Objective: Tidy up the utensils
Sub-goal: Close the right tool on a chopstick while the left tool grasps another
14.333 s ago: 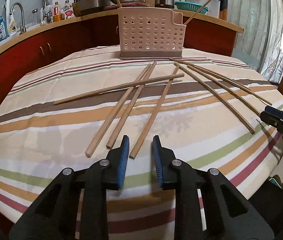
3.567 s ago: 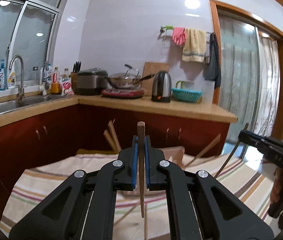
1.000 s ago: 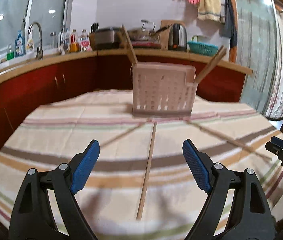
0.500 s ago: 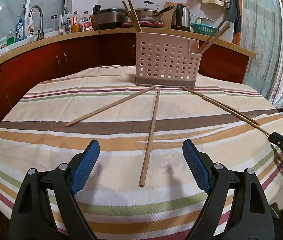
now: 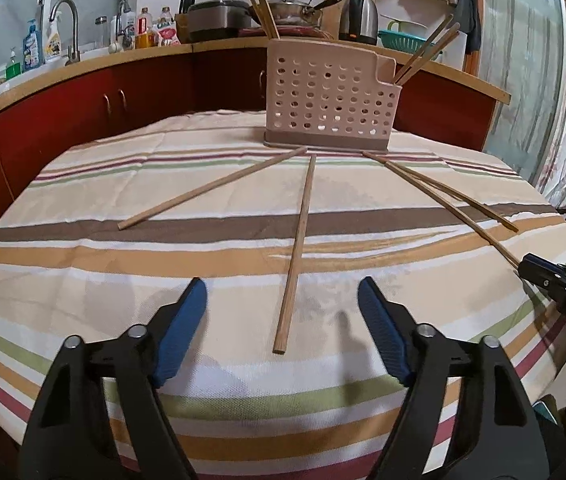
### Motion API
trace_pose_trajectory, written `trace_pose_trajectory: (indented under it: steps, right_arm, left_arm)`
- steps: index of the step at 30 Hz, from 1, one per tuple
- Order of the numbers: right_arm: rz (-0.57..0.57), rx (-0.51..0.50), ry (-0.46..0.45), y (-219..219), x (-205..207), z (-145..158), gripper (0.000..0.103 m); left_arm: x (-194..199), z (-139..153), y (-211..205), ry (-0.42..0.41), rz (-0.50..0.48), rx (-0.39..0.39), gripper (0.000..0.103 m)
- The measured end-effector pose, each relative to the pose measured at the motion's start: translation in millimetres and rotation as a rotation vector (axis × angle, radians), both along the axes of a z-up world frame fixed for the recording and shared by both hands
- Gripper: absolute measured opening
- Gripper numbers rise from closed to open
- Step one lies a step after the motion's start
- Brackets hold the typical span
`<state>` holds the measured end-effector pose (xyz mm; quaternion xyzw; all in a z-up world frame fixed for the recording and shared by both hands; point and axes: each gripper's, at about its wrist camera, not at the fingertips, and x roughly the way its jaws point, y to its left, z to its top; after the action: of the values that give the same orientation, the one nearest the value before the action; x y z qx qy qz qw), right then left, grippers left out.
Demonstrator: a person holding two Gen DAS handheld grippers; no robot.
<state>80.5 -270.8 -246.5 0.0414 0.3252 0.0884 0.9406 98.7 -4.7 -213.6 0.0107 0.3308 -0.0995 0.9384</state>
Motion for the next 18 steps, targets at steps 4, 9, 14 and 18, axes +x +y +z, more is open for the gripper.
trace_pose_trajectory:
  steps: [4,9,14,18]
  right_arm:
    - [0.001,0.007,0.004,1,0,-1,0.013]
    - [0.015,0.0,0.001,7,-2,-1,0.013]
    - [0.025,0.0,-0.001,10,-2,-1,0.01]
    - [0.031,0.005,0.0,13,-2,-1,0.007]
  left_arm:
    - [3,-7,0,0.038,-0.021,-0.001,0.052]
    - [3,-10,-4,0.041,-0.042,0.012,0.036]
    - [3,-11,-2,0.037,-0.04,0.017,0.015]
    - [2,-11,1,0.037,-0.04,0.011,0.008]
